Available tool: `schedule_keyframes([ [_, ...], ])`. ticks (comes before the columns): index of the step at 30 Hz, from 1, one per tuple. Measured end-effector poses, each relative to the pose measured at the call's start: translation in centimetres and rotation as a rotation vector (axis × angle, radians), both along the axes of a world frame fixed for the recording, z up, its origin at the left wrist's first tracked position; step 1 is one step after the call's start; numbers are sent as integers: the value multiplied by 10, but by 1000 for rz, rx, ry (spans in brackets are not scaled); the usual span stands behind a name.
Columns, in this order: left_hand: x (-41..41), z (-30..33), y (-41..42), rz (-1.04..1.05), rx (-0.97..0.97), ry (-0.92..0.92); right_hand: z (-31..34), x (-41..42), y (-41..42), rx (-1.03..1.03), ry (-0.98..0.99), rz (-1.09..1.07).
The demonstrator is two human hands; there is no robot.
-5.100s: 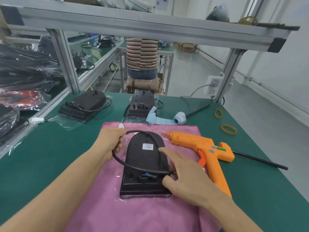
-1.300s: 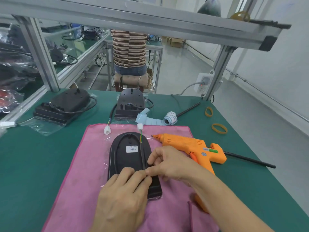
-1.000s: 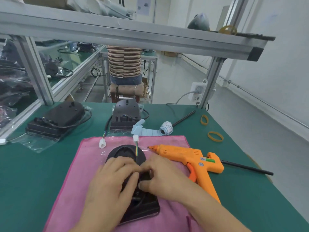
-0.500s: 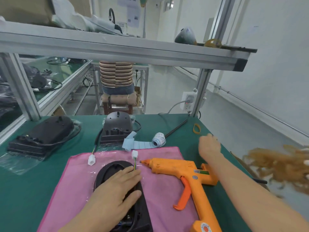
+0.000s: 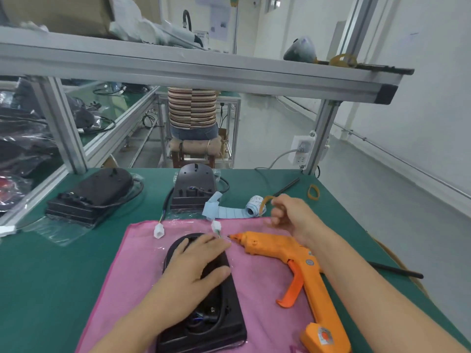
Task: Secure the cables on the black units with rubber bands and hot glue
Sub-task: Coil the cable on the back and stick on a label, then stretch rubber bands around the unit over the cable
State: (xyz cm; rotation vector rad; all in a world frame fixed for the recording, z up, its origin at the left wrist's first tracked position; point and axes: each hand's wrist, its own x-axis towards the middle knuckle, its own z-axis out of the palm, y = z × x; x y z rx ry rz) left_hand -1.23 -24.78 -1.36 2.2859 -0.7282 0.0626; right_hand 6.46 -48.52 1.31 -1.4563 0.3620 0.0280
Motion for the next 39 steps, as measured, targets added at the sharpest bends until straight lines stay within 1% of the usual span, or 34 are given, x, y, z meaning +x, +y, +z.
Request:
schedule_keyframes([
  [1,1,3,1,68,-151,-31,4,-9,13,77,1,58],
  [2,4,7,1,151,-265,-46,7,-18,26,116,-6,117],
  [3,7,10,-1,216,-348,-24,9,-27,37,126,-22,178],
  [4,10,13,-4,247,-414,35,10,-37,47,107,-50,244],
  [6,12,23,-11,197,-511,149,11,-57,64,82,-129,390],
  [8,10,28,-14,142,-542,151,11,-73,74,156,-199,508],
  [10,8,28,-14,163,-584,165,15,-86,77,214,-285,587],
  [13,3,30,-17,60,-657,298,22,-96,78,153,-479,683],
  [14,3,33,-18,28,-648,307,24,-99,80,163,-539,701],
  [15,4,35,-19,9,-631,290,25,-99,81,216,-589,703],
  [17,8,44,-19,-23,-590,251,26,-97,81,333,-620,675],
  [19,14,56,-20,-64,-588,260,30,-91,76,341,-525,707],
  [20,19,62,-21,-54,-585,252,34,-87,74,282,-441,771],
  [21,25,66,-20,-26,-569,230,39,-85,71,156,-346,848],
  [22,30,70,-19,-10,-518,186,44,-83,69,-42,-254,918],
  [23,33,74,-19,-19,-422,125,49,-82,67,-263,-171,958],
  [24,33,78,-19,-39,-310,69,55,-80,65,-451,-110,967],
  [25,35,78,-19,-47,-243,38,61,-77,64,-582,-78,952],
  [26,36,79,-17,-53,-262,77,66,-76,65,-652,-73,922],
  [28,34,80,-12,-54,-429,221,73,-77,71,-731,-129,884],
  [29,34,79,-7,-67,-472,273,74,-77,76,-784,-171,891],
  [31,35,82,9,-113,-396,326,68,-77,81,-921,-221,905],
  [33,38,84,34,-144,-320,374,59,-72,69,-1073,-199,812],
  [34,41,82,48,-77,-320,367,56,-70,59,-1110,-177,715],
  [35,45,78,62,47,-327,328,50,-67,49,-1103,-156,623],
  [36,48,72,74,194,-327,284,44,-65,42,-1069,-139,575],
  [37,48,63,82,307,-305,286,37,-63,39,-1036,-122,582],
  [39,46,41,81,382,-209,445,21,-58,45,-987,-72,657],
])
